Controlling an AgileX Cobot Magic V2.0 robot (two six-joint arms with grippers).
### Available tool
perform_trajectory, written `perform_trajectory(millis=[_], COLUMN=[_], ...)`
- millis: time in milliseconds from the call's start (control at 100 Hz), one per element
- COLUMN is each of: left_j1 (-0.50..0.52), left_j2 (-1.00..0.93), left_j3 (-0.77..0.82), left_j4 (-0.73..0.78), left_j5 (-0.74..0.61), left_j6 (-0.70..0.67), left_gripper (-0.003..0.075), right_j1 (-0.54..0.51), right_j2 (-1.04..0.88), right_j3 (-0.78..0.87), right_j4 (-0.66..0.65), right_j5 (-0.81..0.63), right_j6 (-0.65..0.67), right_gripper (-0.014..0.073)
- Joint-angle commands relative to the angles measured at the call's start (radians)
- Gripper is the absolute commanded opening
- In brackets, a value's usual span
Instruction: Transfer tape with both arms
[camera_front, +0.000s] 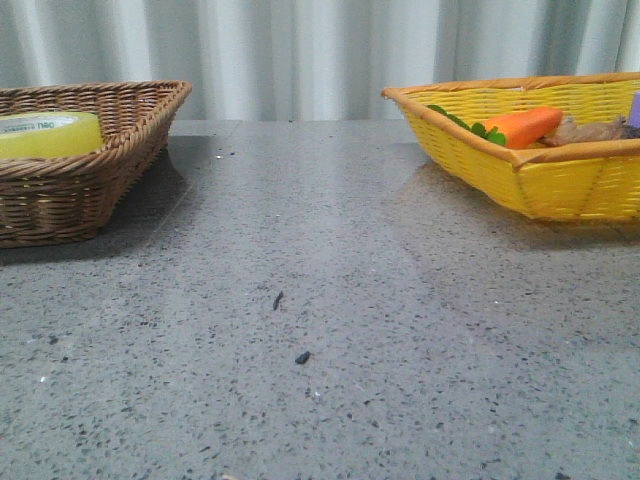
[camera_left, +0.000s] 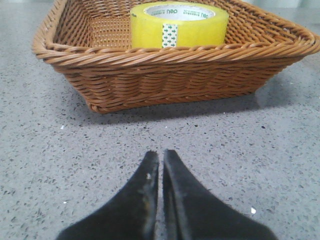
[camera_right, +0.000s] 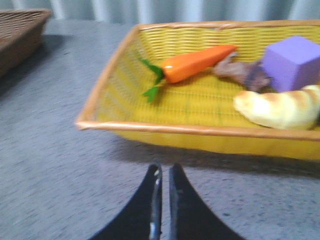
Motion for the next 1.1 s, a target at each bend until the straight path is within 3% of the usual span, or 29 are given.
perform_trajectory(millis=[0,130,320,560,1090], left_j1=[0.001,0.001,0.001,0.001,0.001], left_j2=[-0.027,-0.027,-0.027,-0.027,-0.027], left_j3=[0.008,0.008,0.008,0.008,0.008], left_j4=[0.0,0.0,0.0,0.0,0.0], left_j5=[-0.064,-0.064,-0.064,-0.064,-0.064], left_j6=[-0.005,-0.005,-0.005,-0.005,-0.005], left_gripper=[-0.002,-0.002,-0.002,-0.002,-0.002], right_j1=[-0.105,-0.219,-0.278,-0.282,-0.282], right_j2=[-0.012,-0.094,-0.271,-0.27,-0.276], right_j3=[0.07,0.229,0.368,0.367,0.367], right_j4=[-0.023,-0.023,-0.023,-0.021,-0.021], right_j5=[-0.244,-0.383,-0.335,-0.101,-0.112], right_j6=[-0.013,-0.013,-0.013,-0.013,-0.013], right_gripper=[-0.0048,-0.0048,-0.0048,-0.0048,-0.0048])
